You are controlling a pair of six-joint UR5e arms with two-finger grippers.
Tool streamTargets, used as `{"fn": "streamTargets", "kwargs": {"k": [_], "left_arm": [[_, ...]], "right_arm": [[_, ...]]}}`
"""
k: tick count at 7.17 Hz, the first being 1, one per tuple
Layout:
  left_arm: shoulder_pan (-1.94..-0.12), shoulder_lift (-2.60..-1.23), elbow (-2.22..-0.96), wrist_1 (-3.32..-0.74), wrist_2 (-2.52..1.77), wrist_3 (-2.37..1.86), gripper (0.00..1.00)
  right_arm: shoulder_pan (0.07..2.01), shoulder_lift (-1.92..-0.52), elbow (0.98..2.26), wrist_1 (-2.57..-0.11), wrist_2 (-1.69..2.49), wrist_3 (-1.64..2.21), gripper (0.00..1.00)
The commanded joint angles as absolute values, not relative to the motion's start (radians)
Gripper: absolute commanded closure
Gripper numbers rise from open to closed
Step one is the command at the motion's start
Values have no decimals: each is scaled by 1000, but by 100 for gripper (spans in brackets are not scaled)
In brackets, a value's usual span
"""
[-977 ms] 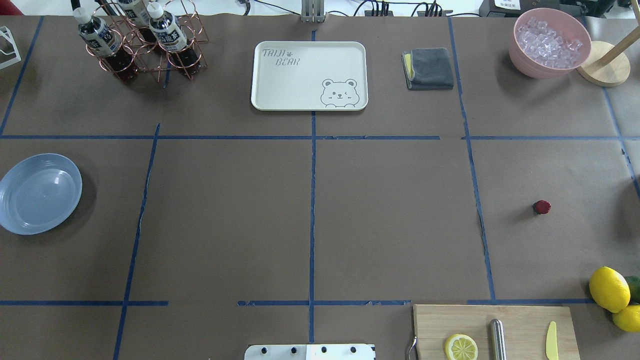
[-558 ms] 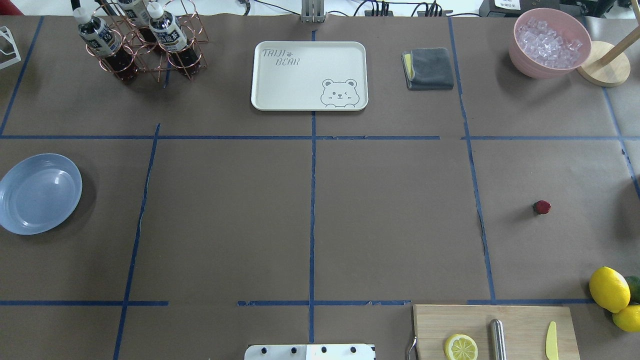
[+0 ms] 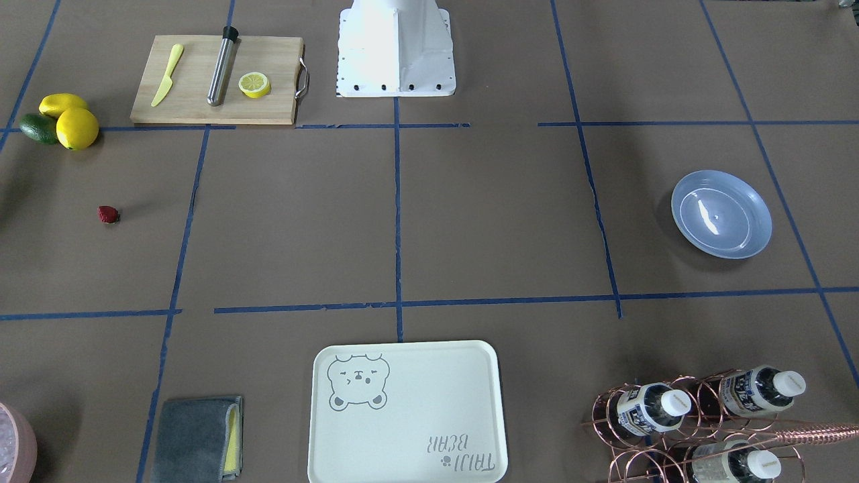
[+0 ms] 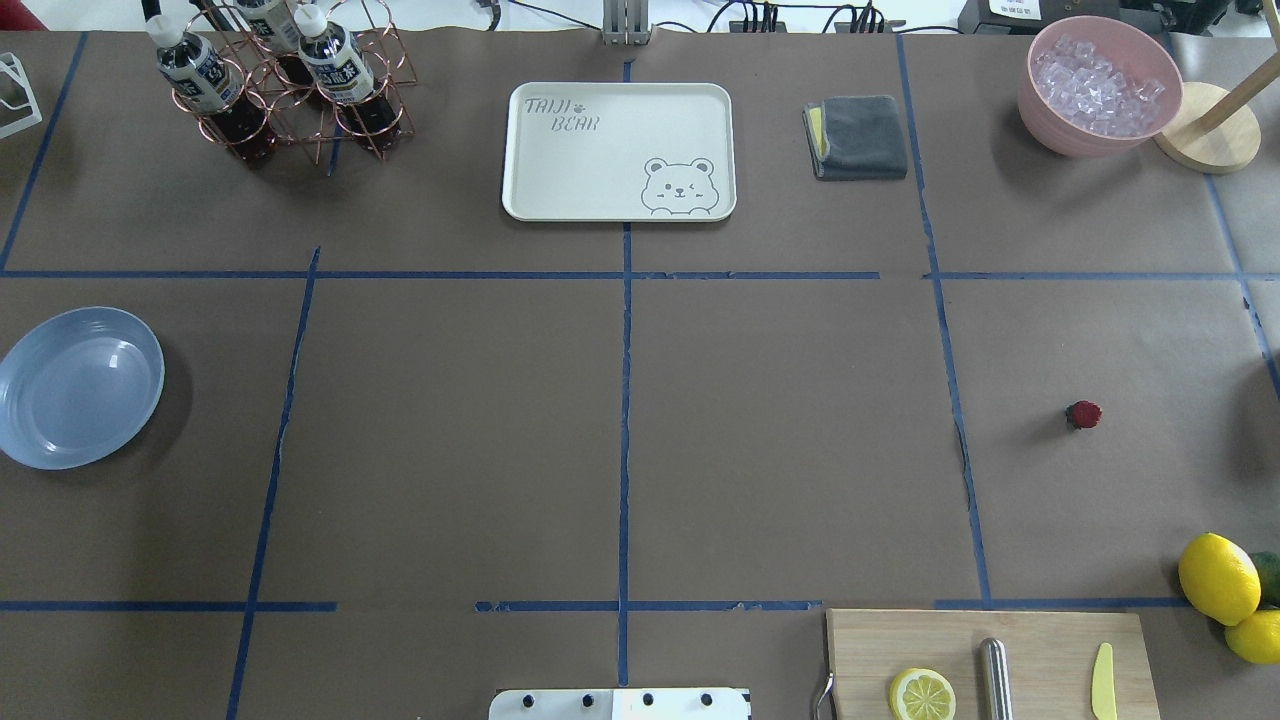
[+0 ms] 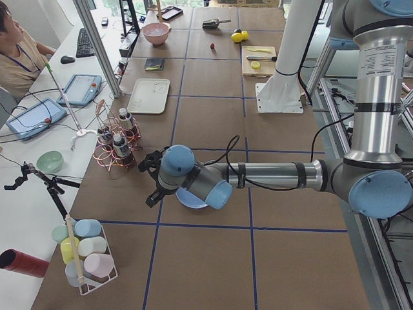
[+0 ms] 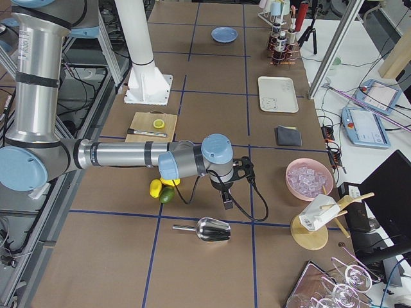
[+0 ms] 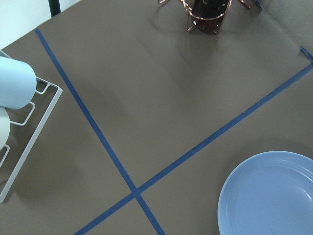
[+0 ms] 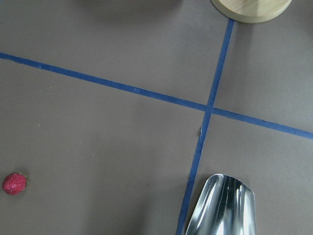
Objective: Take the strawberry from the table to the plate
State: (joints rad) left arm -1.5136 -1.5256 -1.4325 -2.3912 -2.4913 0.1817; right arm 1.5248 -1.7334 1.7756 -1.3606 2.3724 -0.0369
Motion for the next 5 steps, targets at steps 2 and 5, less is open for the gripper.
{"fn": "streamTargets", "kwargs": {"k": [2, 5], "left_arm": [[-1398, -1509, -1361, -2491, -2507, -322, 0], [-1280, -1479, -1315, -2710, -2354, -380, 2]], "right_arm": [[1525, -1733, 1776, -1359, 2373, -37, 0], [1525, -1733, 1775, -1359, 2373, -37, 0]]}}
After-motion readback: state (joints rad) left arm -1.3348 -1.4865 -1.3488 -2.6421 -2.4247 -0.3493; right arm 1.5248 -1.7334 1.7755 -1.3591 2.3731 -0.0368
